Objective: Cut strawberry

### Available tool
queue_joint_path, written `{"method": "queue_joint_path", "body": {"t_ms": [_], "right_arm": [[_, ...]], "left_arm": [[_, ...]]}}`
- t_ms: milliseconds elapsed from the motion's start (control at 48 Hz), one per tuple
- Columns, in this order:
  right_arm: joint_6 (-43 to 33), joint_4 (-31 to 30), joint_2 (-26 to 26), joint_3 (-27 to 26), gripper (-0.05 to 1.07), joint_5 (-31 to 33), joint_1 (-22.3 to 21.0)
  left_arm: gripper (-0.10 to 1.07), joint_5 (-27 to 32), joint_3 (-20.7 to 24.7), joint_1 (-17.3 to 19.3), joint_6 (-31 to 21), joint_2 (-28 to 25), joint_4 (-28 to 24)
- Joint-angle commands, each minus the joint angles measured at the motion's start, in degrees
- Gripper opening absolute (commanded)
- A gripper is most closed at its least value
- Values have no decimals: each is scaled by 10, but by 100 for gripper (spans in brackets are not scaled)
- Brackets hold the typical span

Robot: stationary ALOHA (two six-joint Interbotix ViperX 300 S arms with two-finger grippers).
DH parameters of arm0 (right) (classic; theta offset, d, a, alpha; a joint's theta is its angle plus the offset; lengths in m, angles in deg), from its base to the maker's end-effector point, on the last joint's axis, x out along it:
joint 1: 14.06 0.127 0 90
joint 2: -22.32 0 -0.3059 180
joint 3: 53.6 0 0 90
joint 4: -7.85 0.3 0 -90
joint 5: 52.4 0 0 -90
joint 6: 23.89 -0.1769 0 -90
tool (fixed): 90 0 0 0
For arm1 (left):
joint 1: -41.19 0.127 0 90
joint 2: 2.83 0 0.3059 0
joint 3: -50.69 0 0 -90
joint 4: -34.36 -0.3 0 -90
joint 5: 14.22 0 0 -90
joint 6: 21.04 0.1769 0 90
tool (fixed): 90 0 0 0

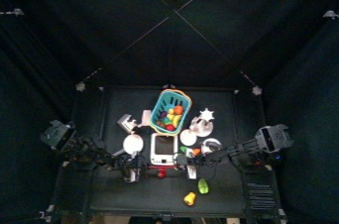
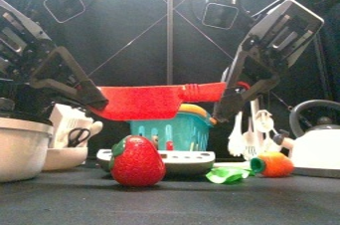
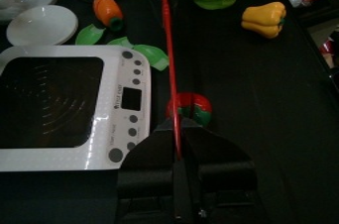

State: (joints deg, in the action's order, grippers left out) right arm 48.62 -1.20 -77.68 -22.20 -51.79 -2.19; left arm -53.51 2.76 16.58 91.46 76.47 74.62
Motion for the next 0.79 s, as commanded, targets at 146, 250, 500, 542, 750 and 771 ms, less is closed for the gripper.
{"method": "queue_joint_path", "body": {"t_ms": [146,250,500,542,750,771], "right_arm": [[2,2,8,-24,31,-4,14],[2,3,8,-23,31,-4,18],[1,8,-5,-21,31,-4,29],[2,8,-9,-21,31,-4,31],[3,8,-18,-28,31,12,32],[3,8,-19,-30,31,15,31]], "left_arm": [[37,-3,23,-15,0,1,-4],[37,3,26,-20,-1,-3,-3],[37,5,37,-20,-1,-20,-4],[37,5,37,-21,-1,-23,-3],[37,7,40,-21,-1,-26,-3],[37,7,40,-20,-1,-26,-3]]}}
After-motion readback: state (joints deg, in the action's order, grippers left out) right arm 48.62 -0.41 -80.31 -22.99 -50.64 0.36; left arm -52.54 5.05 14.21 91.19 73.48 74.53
